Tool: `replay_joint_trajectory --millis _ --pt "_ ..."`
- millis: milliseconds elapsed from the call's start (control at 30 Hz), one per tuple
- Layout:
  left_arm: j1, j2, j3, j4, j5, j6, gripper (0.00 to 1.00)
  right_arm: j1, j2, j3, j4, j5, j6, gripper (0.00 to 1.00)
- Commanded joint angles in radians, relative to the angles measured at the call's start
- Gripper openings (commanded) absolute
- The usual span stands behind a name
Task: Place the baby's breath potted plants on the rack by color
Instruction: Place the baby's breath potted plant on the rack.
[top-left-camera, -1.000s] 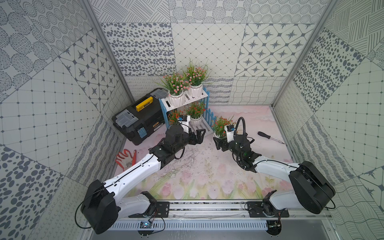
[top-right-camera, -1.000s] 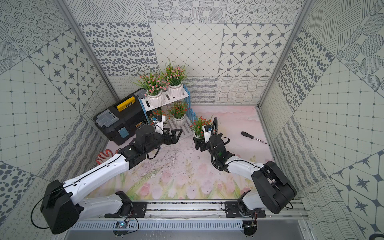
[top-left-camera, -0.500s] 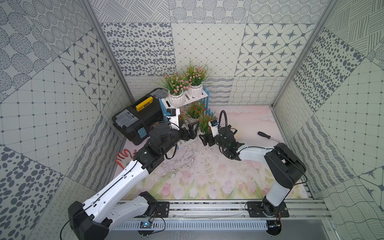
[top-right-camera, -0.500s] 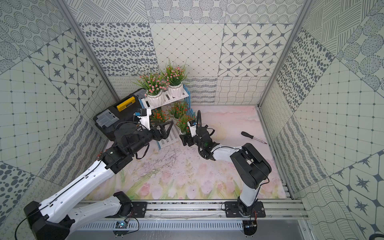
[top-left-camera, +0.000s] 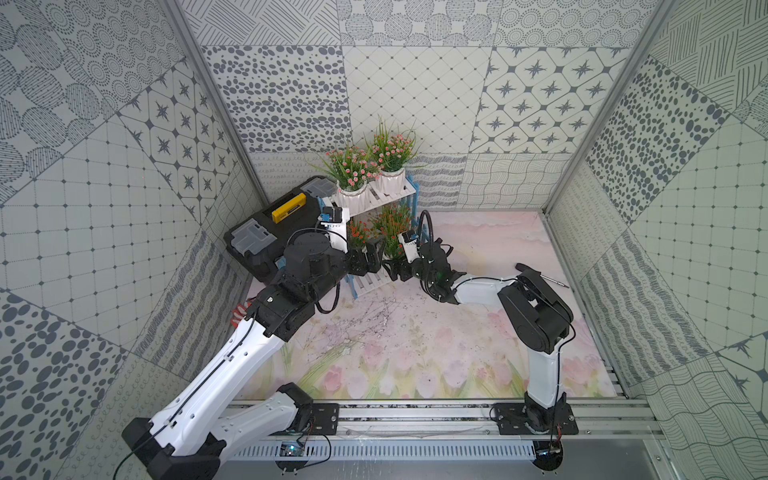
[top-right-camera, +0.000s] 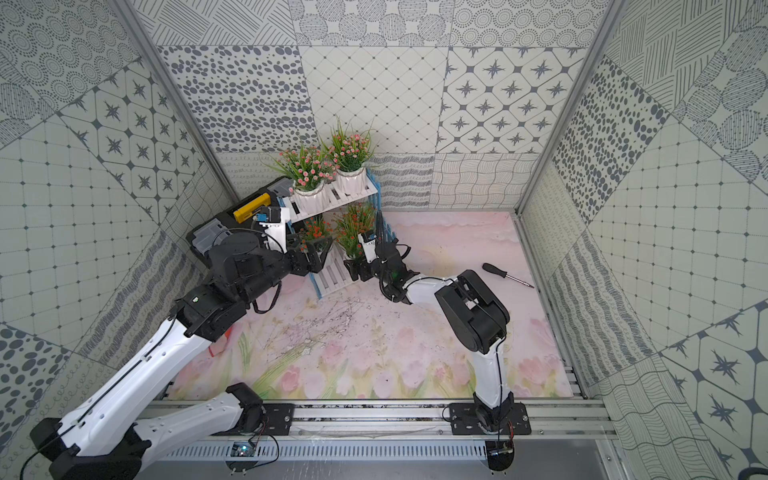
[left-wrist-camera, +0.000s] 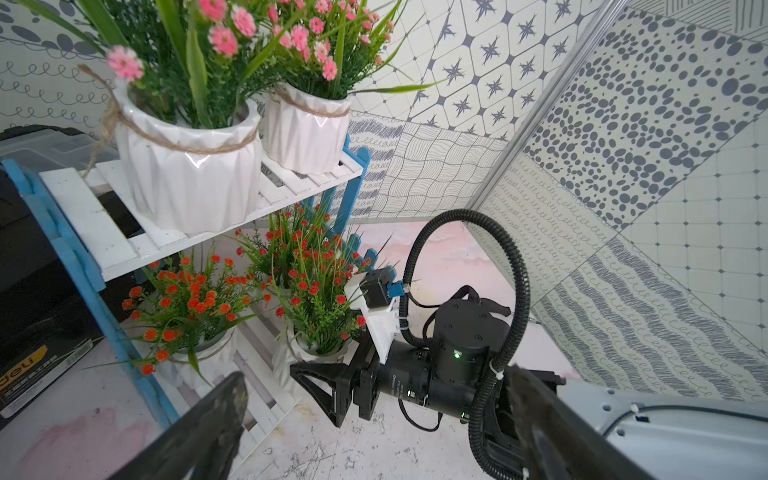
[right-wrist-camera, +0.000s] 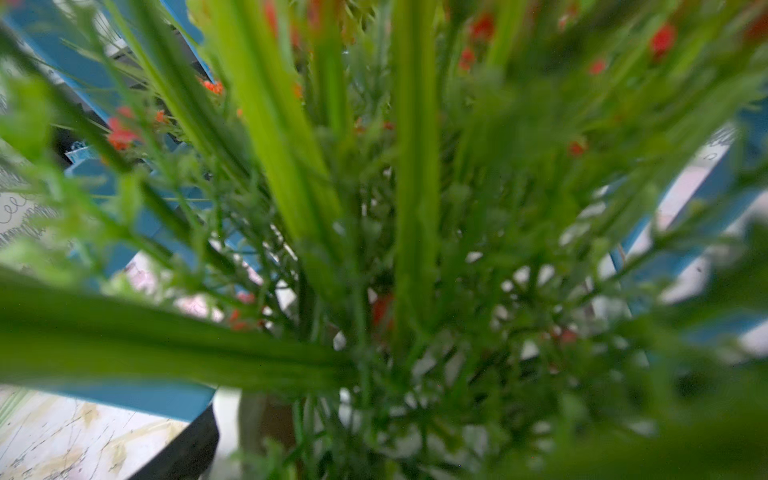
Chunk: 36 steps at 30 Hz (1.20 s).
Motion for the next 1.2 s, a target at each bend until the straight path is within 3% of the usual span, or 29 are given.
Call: replay_joint_trajectory --millis 0,533,900,1167 --pt "0.008 -0.017 -0.004 -0.098 -0.019 0.028 0.98 0.022 0.028 0.075 0.045 -0.011 -0.035 0.83" --pt "0.008 -0.033 -0.061 -0.055 -0.012 -0.012 0.98 0.061 0.157 0.175 0.047 0.116 -0.135 0.86" --pt "0.008 -0.032 -0.071 -0.049 -0.023 -0.022 0.98 0.061 0.152 0.178 0.013 0.12 -0.139 0.98" --pt "0.008 -0.038 -0.082 -0.044 -0.035 -0.025 0.98 0.059 0.13 0.142 0.023 0.103 -0.123 0.98"
